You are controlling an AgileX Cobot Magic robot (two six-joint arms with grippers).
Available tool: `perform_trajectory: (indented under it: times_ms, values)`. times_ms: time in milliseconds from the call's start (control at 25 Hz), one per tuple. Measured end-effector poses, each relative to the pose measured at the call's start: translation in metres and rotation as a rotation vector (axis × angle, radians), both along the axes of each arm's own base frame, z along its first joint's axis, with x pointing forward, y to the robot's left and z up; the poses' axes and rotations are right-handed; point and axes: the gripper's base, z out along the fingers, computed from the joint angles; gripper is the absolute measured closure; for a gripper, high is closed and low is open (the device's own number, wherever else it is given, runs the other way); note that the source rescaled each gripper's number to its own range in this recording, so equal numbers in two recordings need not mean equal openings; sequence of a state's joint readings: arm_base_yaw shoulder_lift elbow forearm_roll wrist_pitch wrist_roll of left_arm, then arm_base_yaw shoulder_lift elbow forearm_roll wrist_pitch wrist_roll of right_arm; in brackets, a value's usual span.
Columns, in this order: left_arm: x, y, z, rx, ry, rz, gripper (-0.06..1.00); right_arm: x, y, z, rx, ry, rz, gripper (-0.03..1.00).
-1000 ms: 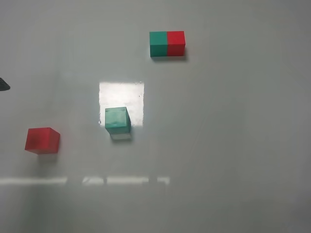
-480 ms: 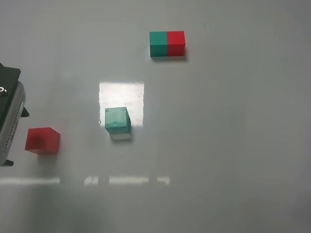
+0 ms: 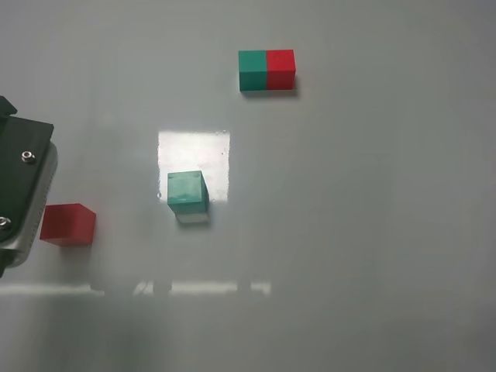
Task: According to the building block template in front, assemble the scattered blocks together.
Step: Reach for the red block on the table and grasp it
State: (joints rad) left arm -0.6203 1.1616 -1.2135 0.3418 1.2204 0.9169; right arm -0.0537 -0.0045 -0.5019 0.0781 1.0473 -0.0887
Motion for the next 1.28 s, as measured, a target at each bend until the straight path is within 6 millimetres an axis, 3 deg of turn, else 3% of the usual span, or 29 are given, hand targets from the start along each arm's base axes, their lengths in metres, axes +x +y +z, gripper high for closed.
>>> perform_trajectory:
  times_ms: [200, 440, 1280]
  values:
    - [0.008, -0.004, -0.007, 0.031, 0.010, 0.000, -0.03, 0.000, 0.000, 0.000, 0.000, 0.000, 0.000, 0.31]
    - [0.021, -0.013, -0.019, 0.053, 0.039, -0.006, -0.02, 0.000, 0.000, 0.000, 0.000, 0.000, 0.000, 0.38]
    - [0.046, -0.018, -0.040, 0.034, 0.076, 0.021, 0.01, 0.000, 0.000, 0.000, 0.000, 0.000, 0.000, 0.39]
